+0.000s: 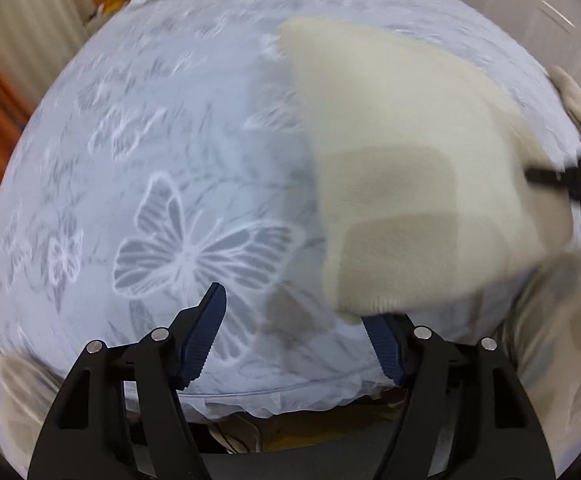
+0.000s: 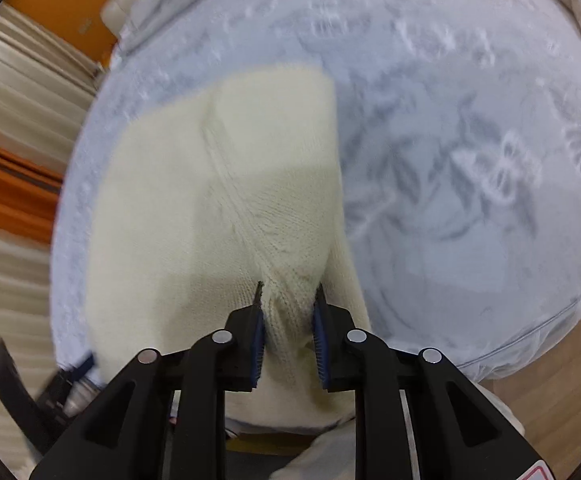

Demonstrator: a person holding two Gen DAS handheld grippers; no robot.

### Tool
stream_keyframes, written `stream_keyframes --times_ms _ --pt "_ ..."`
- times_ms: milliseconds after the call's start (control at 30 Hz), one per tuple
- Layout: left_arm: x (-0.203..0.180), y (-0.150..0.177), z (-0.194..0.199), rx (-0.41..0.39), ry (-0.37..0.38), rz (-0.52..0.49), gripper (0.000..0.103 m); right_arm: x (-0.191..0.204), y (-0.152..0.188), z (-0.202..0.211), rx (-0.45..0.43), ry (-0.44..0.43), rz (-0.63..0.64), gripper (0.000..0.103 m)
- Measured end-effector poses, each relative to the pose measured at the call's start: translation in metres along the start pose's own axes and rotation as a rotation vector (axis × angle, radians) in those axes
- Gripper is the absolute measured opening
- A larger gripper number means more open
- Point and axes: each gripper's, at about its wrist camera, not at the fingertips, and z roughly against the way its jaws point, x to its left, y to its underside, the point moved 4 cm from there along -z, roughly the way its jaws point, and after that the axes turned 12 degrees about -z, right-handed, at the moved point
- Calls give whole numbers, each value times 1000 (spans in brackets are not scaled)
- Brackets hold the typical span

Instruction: Fold small clothes

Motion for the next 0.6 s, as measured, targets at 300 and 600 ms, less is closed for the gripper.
stream_keyframes --times_ms 300,600 --pt "-2 9 22 -19 -37 -42 68 53 -6 83 -189 -66 55 28" --pt "11 13 45 -39 -54 12 73 137 27 -40 42 57 348 14"
